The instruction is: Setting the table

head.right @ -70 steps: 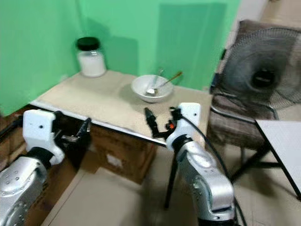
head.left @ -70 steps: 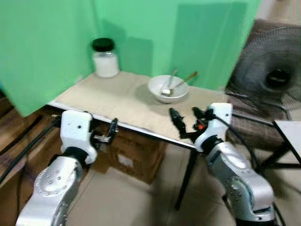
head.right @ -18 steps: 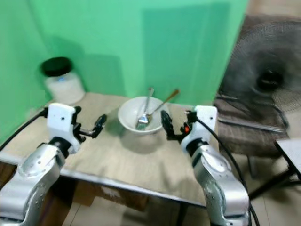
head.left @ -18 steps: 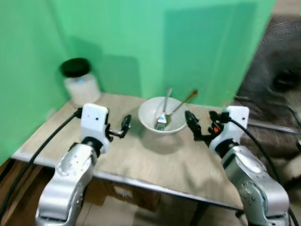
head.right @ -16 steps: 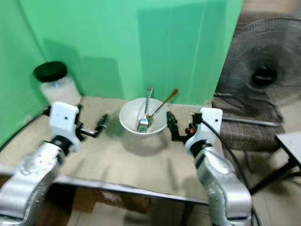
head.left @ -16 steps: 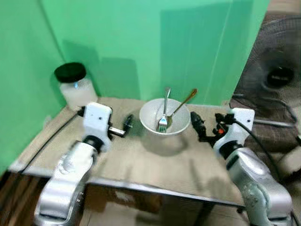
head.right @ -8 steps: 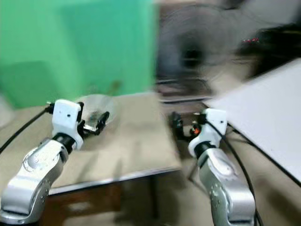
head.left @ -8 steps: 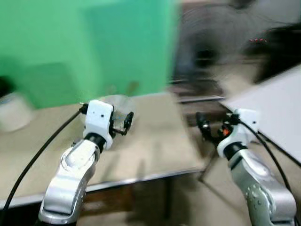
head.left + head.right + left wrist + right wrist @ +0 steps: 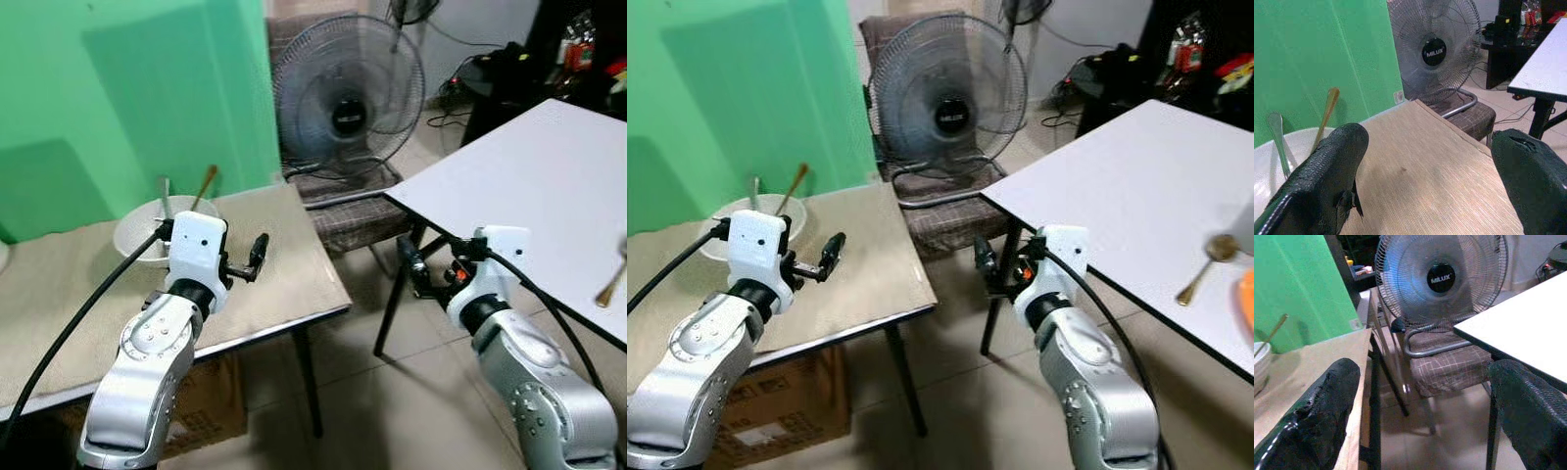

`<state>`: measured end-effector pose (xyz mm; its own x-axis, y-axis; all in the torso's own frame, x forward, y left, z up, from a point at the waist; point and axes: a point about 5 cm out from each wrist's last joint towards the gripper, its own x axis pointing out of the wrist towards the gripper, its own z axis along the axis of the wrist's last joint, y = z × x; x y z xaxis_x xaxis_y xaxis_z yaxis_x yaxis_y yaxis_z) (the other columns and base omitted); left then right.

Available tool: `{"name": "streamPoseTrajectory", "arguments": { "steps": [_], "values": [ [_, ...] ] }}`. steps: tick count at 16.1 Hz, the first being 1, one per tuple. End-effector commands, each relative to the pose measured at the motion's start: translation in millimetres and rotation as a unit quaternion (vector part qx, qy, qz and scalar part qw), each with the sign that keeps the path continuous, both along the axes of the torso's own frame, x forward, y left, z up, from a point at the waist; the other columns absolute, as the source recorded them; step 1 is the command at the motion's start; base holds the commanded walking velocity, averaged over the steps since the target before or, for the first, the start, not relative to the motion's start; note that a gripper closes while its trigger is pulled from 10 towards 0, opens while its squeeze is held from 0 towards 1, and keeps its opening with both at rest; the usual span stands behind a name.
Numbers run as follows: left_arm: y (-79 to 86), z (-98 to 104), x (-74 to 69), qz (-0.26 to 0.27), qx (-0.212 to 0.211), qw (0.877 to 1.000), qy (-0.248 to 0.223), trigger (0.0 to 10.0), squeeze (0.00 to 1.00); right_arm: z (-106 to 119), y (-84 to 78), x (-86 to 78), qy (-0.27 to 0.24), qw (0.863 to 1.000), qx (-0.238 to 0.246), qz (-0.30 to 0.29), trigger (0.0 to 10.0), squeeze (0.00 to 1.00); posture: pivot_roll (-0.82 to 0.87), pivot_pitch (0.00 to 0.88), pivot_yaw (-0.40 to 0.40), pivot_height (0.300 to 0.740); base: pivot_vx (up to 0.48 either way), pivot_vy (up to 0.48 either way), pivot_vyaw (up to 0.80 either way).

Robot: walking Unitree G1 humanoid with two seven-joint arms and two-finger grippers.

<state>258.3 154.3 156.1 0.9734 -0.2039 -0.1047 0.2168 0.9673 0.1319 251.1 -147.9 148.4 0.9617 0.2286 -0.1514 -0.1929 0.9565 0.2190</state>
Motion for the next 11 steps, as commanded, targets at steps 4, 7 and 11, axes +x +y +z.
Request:
{"name": "streamPoseTrajectory", "arguments": {
  "steps": [4,7,11],
  "values": [
    [9.5,2.7,-1.0,0.018,0.000,1.000,0.001,10.0,0.00,0.4,4.3,1.8,-0.004,1.000,0.010,0.008,10.0,0.00,-0.09,0.000,0.061,0.740,0.000,0.086,0.00],
    [7.4,3.7,1.0,0.014,-0.003,1.000,0.001,10.0,0.00,0.8,6.3,0.8,-0.006,1.000,0.019,0.004,10.0,0.00,-0.10,0.000,0.066,0.740,0.000,0.480,0.00],
    [6.5,3.8,0.9,0.011,-0.005,1.000,0.002,10.0,0.00,0.6,6.8,0.1,-0.004,1.000,0.027,-0.001,10.0,0.00,-0.10,0.000,0.067,0.740,0.000,0.480,-0.40]
  ]
}}
